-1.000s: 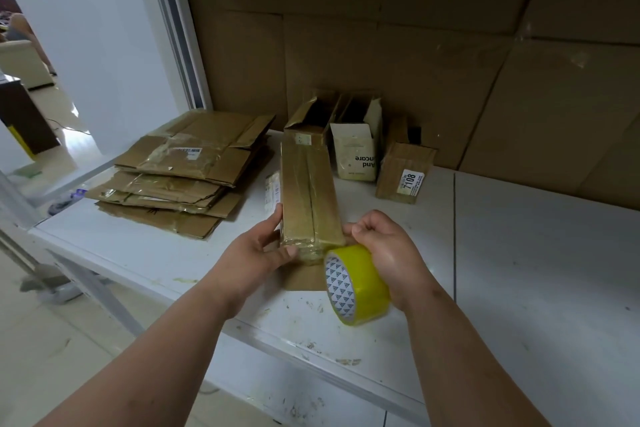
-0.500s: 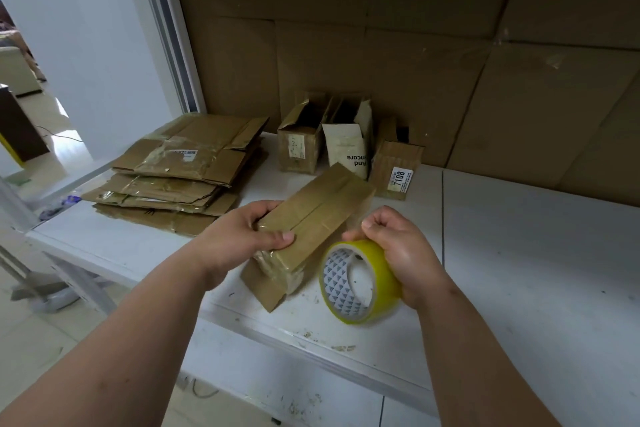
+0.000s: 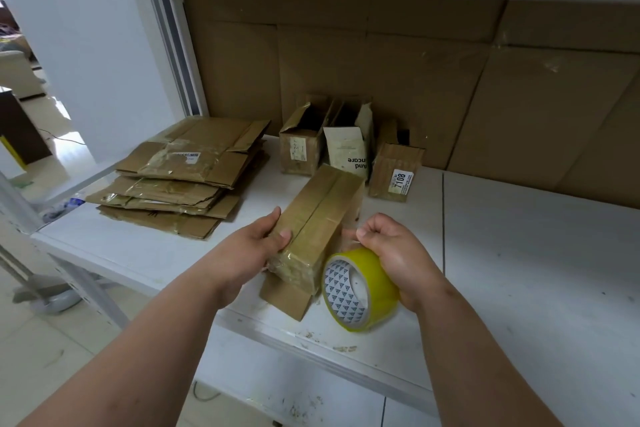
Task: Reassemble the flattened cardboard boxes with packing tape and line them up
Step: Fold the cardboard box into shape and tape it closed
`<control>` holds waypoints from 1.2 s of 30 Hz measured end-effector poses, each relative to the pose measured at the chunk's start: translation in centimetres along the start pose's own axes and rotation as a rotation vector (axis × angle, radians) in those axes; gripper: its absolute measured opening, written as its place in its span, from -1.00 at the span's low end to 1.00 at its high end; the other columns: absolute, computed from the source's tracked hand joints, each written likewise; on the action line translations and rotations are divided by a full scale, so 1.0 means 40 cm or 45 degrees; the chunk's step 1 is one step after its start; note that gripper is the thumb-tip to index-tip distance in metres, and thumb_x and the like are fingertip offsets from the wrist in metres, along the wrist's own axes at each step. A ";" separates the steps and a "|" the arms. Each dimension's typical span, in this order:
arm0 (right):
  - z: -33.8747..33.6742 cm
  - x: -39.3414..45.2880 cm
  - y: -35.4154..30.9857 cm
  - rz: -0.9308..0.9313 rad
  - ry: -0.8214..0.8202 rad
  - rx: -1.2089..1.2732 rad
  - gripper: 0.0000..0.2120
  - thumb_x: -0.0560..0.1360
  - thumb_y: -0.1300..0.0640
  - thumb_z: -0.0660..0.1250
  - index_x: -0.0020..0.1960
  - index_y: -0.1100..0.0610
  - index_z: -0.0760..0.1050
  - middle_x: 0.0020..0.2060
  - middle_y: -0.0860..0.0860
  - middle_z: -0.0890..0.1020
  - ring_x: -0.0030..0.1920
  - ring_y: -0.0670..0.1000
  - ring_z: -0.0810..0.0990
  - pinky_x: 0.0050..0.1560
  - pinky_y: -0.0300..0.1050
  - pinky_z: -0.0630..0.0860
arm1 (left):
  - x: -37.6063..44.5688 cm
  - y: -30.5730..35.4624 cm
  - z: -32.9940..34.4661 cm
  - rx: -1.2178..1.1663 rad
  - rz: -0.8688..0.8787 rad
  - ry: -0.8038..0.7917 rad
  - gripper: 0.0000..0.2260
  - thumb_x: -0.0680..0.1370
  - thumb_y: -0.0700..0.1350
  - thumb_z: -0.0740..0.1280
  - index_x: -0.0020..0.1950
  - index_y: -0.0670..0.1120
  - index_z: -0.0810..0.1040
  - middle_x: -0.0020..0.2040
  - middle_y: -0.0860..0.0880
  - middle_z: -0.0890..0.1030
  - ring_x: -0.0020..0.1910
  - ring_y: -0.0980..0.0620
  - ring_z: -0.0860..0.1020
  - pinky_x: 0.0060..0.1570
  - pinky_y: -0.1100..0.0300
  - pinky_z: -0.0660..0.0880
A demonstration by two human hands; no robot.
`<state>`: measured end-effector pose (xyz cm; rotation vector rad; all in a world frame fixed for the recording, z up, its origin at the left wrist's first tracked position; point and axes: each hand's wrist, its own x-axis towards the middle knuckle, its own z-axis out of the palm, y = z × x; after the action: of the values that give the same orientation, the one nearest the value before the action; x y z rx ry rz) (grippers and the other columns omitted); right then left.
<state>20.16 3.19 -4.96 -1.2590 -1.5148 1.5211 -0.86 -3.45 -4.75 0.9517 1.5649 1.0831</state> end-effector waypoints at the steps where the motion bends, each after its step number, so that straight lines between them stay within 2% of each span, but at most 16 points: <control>1: 0.001 0.000 0.001 0.011 0.006 -0.016 -0.68 0.61 0.17 0.26 -0.30 -0.03 0.49 0.03 -0.05 0.71 0.07 0.10 0.67 0.23 0.25 0.53 | 0.001 -0.001 -0.001 -0.047 -0.003 -0.009 -0.52 0.64 -0.13 0.28 0.55 0.02 0.27 0.32 0.11 0.51 0.23 0.12 0.51 0.42 0.03 0.35; 4: 0.001 -0.001 0.003 0.047 0.022 -0.009 -0.75 0.62 0.17 0.26 -0.24 0.03 0.47 0.03 -0.04 0.70 0.05 0.11 0.67 0.20 0.24 0.54 | 0.003 -0.009 -0.011 -0.164 -0.025 -0.053 -0.59 0.65 -0.28 0.18 0.50 -0.07 0.38 0.29 0.10 0.57 0.29 0.09 0.50 0.35 0.05 0.41; 6: 0.001 0.000 0.003 0.056 0.032 -0.017 -0.79 0.62 0.17 0.26 -0.20 0.07 0.46 0.03 -0.05 0.70 0.04 0.11 0.67 0.20 0.24 0.54 | 0.002 -0.017 -0.015 -0.200 -0.043 -0.076 -0.60 0.64 -0.31 0.15 0.47 -0.09 0.43 0.29 0.07 0.59 0.31 0.07 0.51 0.26 0.09 0.45; 10: 0.005 0.002 0.003 0.056 0.048 -0.064 -0.79 0.61 0.16 0.26 -0.21 0.06 0.46 0.02 -0.05 0.71 0.05 0.08 0.66 0.23 0.23 0.52 | -0.003 -0.030 -0.002 -0.125 0.002 -0.017 -0.61 0.65 -0.27 0.21 0.45 0.02 0.44 0.21 0.08 0.64 0.19 0.08 0.57 0.10 0.16 0.50; 13: 0.002 0.004 0.002 0.050 0.065 -0.079 -0.79 0.61 0.15 0.26 -0.20 0.05 0.47 -0.02 -0.04 0.72 0.06 0.05 0.66 0.23 0.22 0.52 | -0.006 -0.046 0.006 -0.001 0.151 0.075 -0.63 0.65 -0.21 0.25 0.33 0.23 0.47 0.27 0.08 0.58 0.22 0.00 0.57 0.16 0.06 0.51; 15: -0.003 0.005 0.001 0.041 0.085 -0.093 -0.80 0.61 0.15 0.26 -0.20 0.05 0.47 -0.04 -0.04 0.72 0.04 0.07 0.66 0.23 0.23 0.52 | -0.004 -0.054 0.007 0.137 0.260 0.104 -0.74 0.65 -0.12 0.27 0.18 0.24 0.55 0.16 0.08 0.63 0.15 -0.03 0.59 0.22 0.03 0.51; 17: -0.008 0.003 -0.002 0.033 0.091 -0.112 -0.80 0.61 0.15 0.26 -0.20 0.06 0.47 -0.06 -0.05 0.72 0.03 0.07 0.66 0.22 0.22 0.53 | -0.010 -0.055 0.007 0.230 0.301 0.081 -0.81 0.59 -0.04 0.36 0.13 0.25 0.60 0.02 0.06 0.67 0.05 0.01 0.62 0.13 0.14 0.53; 19: -0.014 0.001 -0.010 0.025 0.092 -0.101 -0.81 0.61 0.19 0.26 -0.19 0.09 0.46 -0.07 -0.03 0.73 0.02 0.08 0.67 0.20 0.21 0.54 | -0.014 -0.058 0.008 0.276 0.308 0.040 -0.68 0.48 -0.05 0.50 0.14 0.31 0.59 0.00 0.06 0.68 0.00 0.06 0.64 0.07 0.18 0.56; 22: -0.029 -0.008 -0.024 0.005 0.072 -0.056 -0.82 0.61 0.24 0.25 -0.17 0.14 0.45 -0.12 0.01 0.73 0.04 0.13 0.68 0.17 0.16 0.57 | -0.014 -0.066 0.013 0.387 0.365 0.103 -0.56 0.41 -0.06 0.56 0.16 0.36 0.58 0.05 0.12 0.67 0.05 0.08 0.63 0.13 0.15 0.55; 25: -0.048 -0.027 -0.039 -0.067 0.032 -0.080 -0.84 0.61 0.22 0.25 -0.15 0.15 0.45 -0.14 0.04 0.73 0.04 0.18 0.66 0.18 0.18 0.55 | -0.013 -0.065 0.021 0.463 0.447 0.097 -0.55 0.41 0.01 0.55 0.23 0.33 0.55 0.33 0.21 0.53 0.24 0.16 0.54 0.32 0.11 0.46; 26: -0.054 -0.035 -0.044 -0.091 0.004 -0.076 -0.85 0.61 0.22 0.25 -0.14 0.16 0.45 -0.14 0.06 0.73 0.02 0.20 0.66 0.16 0.18 0.55 | -0.017 -0.059 0.024 0.454 0.440 0.071 -0.53 0.41 0.06 0.54 0.27 0.32 0.53 0.41 0.24 0.43 0.31 0.18 0.49 0.37 0.10 0.41; 28: -0.063 -0.051 -0.052 -0.129 -0.068 -0.043 -0.85 0.61 0.23 0.25 -0.15 0.16 0.45 -0.13 0.11 0.73 -0.06 0.18 0.66 0.09 0.15 0.57 | -0.022 -0.042 0.025 0.295 0.392 0.070 -0.55 0.44 0.15 0.48 0.31 0.32 0.50 0.44 0.29 0.35 0.37 0.15 0.43 0.33 0.10 0.38; 30: -0.066 -0.068 -0.061 -0.156 -0.135 -0.031 -0.84 0.61 0.23 0.26 -0.16 0.15 0.46 -0.14 0.12 0.73 -0.12 0.13 0.66 -0.01 0.10 0.58 | -0.027 -0.021 0.024 0.084 0.356 0.186 -0.59 0.53 0.04 0.42 0.34 0.34 0.46 0.41 0.24 0.38 0.37 0.16 0.40 0.26 0.12 0.33; 32: -0.065 -0.082 -0.068 -0.185 -0.188 -0.046 -0.84 0.61 0.22 0.26 -0.15 0.15 0.46 -0.13 0.12 0.73 -0.14 0.10 0.66 -0.05 0.07 0.58 | -0.029 -0.003 0.018 0.026 0.368 0.310 -0.59 0.58 -0.08 0.38 0.33 0.34 0.45 0.36 0.18 0.47 0.35 0.19 0.41 0.29 0.10 0.32; 34: -0.062 -0.090 -0.073 -0.213 -0.225 -0.081 -0.87 0.61 0.21 0.27 -0.12 0.16 0.47 -0.13 0.11 0.73 -0.15 0.09 0.66 -0.05 0.07 0.59 | -0.032 0.016 0.011 0.029 0.383 0.373 -0.68 0.59 -0.09 0.37 0.25 0.28 0.54 0.26 0.14 0.55 0.27 0.19 0.48 0.31 0.07 0.36; 36: -0.057 -0.096 -0.081 -0.244 -0.262 -0.095 -0.88 0.61 0.20 0.27 -0.11 0.16 0.46 -0.14 0.10 0.73 -0.14 0.09 0.66 -0.04 0.07 0.59 | -0.042 0.038 0.011 0.038 0.410 0.366 -0.80 0.58 -0.08 0.37 0.14 0.18 0.62 0.14 0.14 0.63 0.15 0.24 0.55 0.22 0.14 0.42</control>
<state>22.96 0.89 -0.82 -0.9886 -1.7843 1.5157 0.05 -4.50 -2.90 1.1338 1.6979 1.4785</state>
